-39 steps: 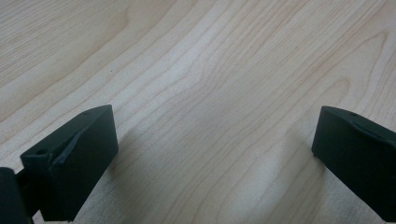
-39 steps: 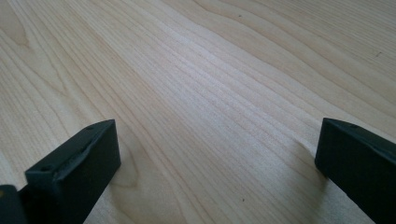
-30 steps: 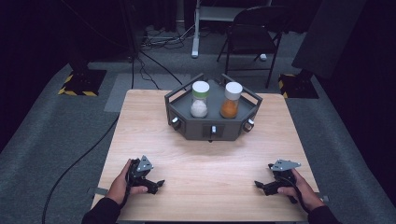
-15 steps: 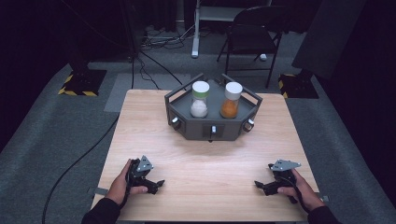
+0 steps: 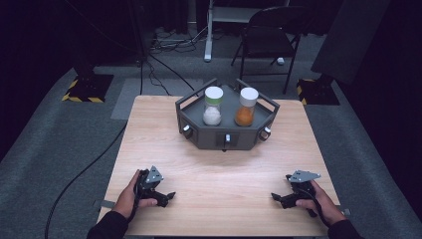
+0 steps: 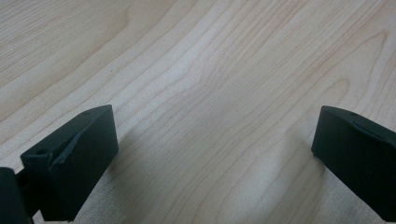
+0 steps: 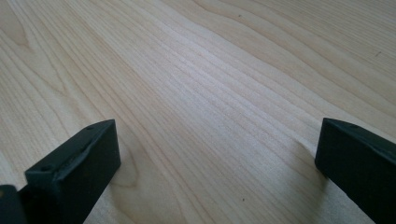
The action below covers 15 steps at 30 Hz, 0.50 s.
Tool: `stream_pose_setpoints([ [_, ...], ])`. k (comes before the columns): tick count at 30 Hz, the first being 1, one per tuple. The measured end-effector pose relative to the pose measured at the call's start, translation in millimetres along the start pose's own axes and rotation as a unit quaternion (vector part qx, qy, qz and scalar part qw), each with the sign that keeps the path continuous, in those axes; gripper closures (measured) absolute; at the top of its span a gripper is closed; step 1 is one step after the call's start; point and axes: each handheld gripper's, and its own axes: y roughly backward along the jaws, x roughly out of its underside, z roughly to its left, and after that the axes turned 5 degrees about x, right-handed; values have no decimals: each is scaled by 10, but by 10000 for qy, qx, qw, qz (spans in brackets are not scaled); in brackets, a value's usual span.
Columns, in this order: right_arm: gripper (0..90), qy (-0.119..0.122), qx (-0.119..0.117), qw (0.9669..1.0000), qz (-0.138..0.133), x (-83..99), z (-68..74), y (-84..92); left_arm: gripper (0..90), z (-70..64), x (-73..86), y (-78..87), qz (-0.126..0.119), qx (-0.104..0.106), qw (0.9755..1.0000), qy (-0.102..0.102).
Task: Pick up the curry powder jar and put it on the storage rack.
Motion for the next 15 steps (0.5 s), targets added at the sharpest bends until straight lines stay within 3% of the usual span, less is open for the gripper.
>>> stream_pose_setpoints([
  [15, 0, 0, 0, 10000, 0, 0, 0, 0, 3, 7, -4, -2, 4, 11, 10000, -10],
])
